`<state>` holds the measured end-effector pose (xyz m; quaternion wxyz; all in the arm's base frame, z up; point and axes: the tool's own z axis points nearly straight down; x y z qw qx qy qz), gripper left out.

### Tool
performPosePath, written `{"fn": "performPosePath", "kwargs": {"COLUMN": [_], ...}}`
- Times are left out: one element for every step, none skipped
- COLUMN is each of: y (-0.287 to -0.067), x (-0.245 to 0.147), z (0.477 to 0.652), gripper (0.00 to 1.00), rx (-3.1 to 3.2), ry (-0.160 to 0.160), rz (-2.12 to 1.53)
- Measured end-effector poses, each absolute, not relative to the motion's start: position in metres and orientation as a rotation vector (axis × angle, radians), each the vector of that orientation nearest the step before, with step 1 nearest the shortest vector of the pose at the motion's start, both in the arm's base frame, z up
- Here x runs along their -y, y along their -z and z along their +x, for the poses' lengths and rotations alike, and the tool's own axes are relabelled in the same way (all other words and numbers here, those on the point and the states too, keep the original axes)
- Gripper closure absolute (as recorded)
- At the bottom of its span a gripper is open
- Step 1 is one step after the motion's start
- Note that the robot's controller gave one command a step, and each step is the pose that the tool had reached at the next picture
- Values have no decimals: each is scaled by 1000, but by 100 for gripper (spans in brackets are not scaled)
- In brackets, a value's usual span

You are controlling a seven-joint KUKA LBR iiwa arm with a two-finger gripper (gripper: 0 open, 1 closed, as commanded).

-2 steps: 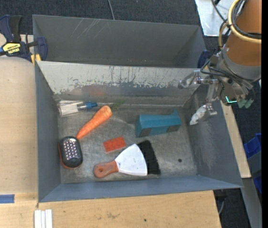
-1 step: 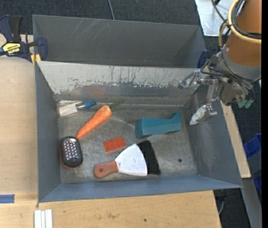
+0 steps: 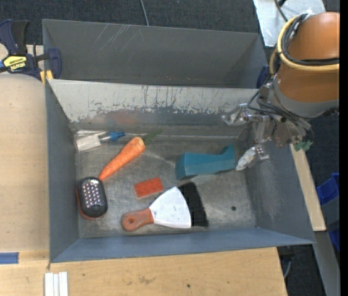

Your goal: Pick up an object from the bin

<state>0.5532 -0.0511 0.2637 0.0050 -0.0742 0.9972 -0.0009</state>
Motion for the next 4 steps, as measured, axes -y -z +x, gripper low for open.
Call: {"fn": "performPosePath", "kwargs": {"y": [-188, -111, -111, -148], "x": [56, 63, 63, 59], "z": [554, 553, 553, 550], "gripper": [0, 100, 100, 100], "rx": [-3120, -3119, -3119, -3128], "ry": [2, 1, 1, -4], "rz": [-297, -361, -361, -397]}}
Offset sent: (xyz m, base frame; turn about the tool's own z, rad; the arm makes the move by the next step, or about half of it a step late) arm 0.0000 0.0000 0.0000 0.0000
